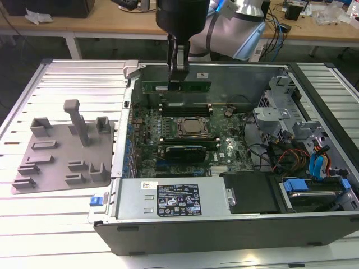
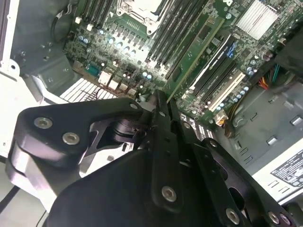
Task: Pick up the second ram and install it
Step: 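Pick up the second ram and move it above second insertion slot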
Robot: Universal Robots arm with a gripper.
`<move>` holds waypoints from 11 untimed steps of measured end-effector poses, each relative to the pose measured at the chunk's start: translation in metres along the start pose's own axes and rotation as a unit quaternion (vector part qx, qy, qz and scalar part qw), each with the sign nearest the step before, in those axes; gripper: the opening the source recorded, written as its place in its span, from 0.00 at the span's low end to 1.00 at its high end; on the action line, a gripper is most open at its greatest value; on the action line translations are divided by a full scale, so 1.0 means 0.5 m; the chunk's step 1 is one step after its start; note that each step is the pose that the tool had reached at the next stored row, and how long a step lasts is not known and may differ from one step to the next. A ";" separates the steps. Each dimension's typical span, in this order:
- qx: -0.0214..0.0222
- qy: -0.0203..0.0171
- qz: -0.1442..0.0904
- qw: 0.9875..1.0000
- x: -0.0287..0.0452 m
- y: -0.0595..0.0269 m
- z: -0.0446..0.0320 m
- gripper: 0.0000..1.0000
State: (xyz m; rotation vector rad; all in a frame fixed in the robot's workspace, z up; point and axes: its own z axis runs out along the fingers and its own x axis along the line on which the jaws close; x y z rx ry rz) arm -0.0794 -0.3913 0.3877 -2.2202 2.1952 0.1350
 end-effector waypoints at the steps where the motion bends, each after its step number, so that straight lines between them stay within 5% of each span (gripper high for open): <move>1: 0.000 0.000 0.000 1.000 0.000 -0.003 0.001 0.11; 11: -0.002 0.000 -0.001 1.000 -0.001 -0.060 0.023 0.11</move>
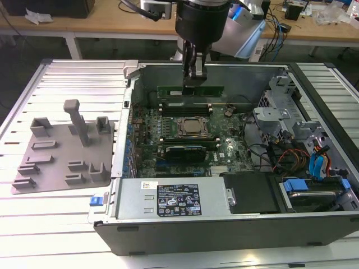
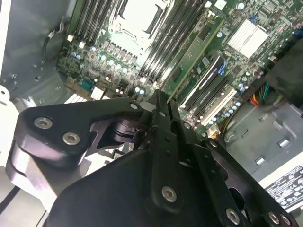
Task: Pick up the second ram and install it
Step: 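Pick up the second ram and move it above second insertion slot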
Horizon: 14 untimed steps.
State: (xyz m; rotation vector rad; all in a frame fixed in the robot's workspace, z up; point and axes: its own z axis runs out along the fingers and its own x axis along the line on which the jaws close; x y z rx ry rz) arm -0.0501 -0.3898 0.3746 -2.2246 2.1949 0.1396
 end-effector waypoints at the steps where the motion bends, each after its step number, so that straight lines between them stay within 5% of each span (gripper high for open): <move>1: 0.000 0.000 0.000 1.000 0.000 -0.006 0.004 0.11; 6: -0.001 0.000 0.000 1.000 0.002 -0.033 0.017 0.11; 14: -0.001 0.000 0.000 1.000 0.002 -0.036 0.018 0.11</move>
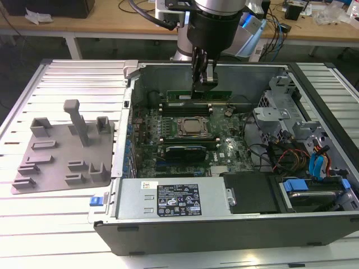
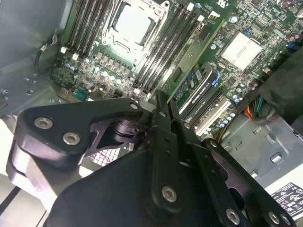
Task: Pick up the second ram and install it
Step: 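Pick up the second ram and move it above second insertion slot, then insert the second ram into the second slot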
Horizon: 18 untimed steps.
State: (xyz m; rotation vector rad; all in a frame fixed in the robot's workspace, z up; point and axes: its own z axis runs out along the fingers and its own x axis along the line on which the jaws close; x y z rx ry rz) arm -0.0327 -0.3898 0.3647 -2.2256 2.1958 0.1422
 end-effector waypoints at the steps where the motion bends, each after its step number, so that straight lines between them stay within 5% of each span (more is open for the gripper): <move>1: 0.000 0.000 0.000 1.000 0.000 0.000 0.000 0.11; 9: 0.000 0.000 0.000 1.000 0.001 -0.001 0.011 0.11; 18: 0.000 0.000 0.000 1.000 0.005 -0.004 0.066 0.11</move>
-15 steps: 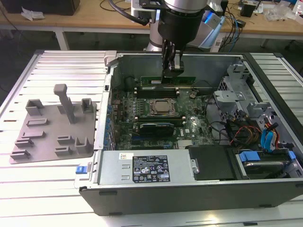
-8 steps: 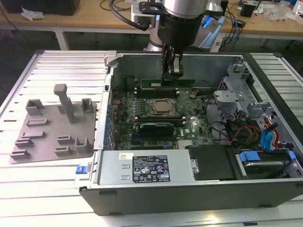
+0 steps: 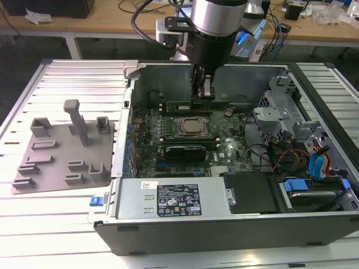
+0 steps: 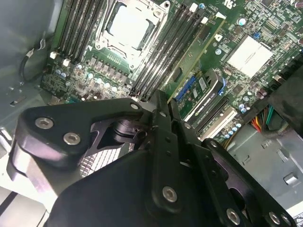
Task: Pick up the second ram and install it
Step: 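Insert the second ram into the second slot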
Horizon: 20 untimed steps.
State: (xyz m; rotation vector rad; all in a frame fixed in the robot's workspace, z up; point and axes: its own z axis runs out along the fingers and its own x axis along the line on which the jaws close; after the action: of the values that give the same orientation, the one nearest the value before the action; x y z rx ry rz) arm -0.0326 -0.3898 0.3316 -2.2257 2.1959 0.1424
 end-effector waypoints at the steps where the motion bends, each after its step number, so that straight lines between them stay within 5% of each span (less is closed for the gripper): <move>1: 0.000 0.000 0.000 1.000 0.000 0.000 0.006 0.11; 11: 0.000 0.000 0.000 1.000 0.003 -0.003 0.046 0.11; 20: 0.000 0.000 0.000 1.000 0.007 -0.006 0.099 0.11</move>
State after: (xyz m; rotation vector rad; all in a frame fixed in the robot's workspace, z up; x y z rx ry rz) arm -0.0325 -0.3898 0.2821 -2.2257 2.1958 0.1425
